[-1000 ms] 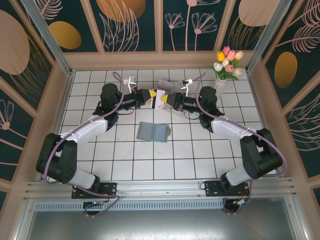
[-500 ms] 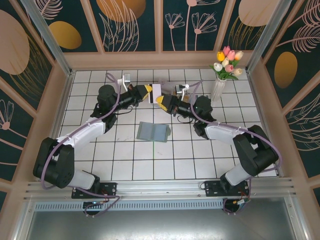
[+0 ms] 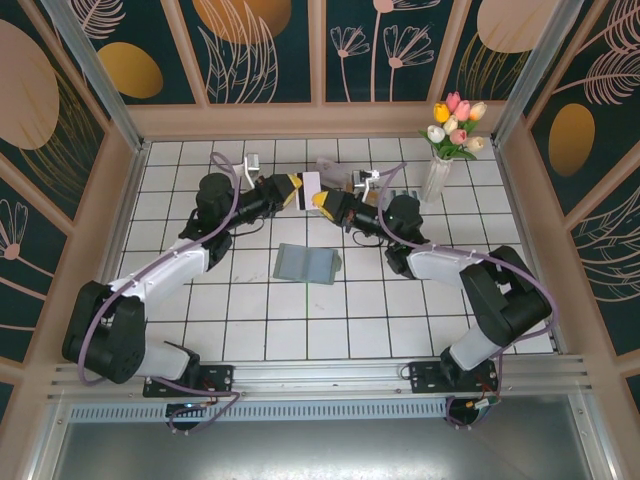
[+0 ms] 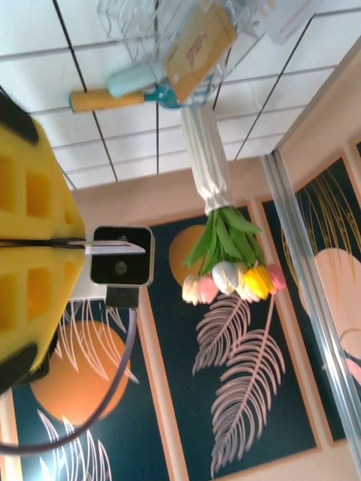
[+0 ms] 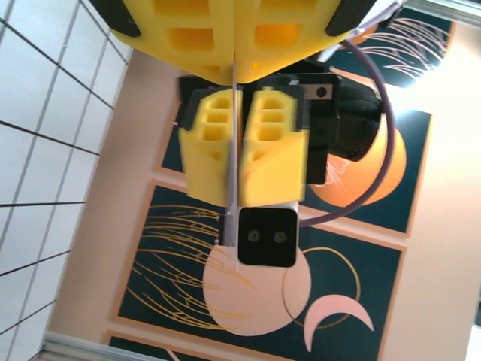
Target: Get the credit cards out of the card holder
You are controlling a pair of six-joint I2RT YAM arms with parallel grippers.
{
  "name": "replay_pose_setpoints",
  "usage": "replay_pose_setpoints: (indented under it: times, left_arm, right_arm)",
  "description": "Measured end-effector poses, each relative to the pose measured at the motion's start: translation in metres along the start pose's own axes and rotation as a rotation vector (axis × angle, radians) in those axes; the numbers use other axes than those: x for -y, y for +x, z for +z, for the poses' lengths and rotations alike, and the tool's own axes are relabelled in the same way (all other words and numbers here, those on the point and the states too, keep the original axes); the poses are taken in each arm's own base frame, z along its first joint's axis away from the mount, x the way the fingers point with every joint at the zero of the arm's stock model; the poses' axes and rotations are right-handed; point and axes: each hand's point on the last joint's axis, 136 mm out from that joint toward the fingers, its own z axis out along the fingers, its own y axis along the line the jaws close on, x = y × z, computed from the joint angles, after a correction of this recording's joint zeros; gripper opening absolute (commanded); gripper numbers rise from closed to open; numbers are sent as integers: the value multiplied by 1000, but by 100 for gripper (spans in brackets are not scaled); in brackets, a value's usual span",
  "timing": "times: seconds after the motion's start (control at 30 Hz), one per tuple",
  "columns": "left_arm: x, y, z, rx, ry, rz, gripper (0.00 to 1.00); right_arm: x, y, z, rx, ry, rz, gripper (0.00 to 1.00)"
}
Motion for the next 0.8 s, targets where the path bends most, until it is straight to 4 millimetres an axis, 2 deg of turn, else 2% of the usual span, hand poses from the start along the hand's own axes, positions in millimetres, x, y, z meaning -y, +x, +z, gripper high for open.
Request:
replay_pose_setpoints:
  times: [0.03,0.17,0.27,0.37,0.5,0.57,0.67,0.8]
  left_arm:
    - [-7,-1,-2,12,-38,1,66]
    - [-33,-7,-10,58,-182,28,84]
    - [-55,-12,-21,101,-289,56,97]
    - [-82,-10,-34,127,-384,75,98]
    - [-127,7,-51,103,-519,77,99]
    - [-144,16,-59,84,-570,73,99]
    - [-156,22,-65,68,-612,80,99]
    - [-161,21,-69,69,-640,101,99]
  right_arm:
    - [3,-2,-1,7,20,-17,0]
    - [16,-8,-10,20,121,-106,0]
    - [27,-23,-17,27,217,-201,0]
    - [36,-42,-21,24,328,-307,0]
    - [41,-70,-17,-18,459,-479,0]
    - [46,-80,-13,-56,506,-568,0]
    - [63,-85,-9,-139,570,-684,0]
    - [94,-84,-14,-252,639,-809,0]
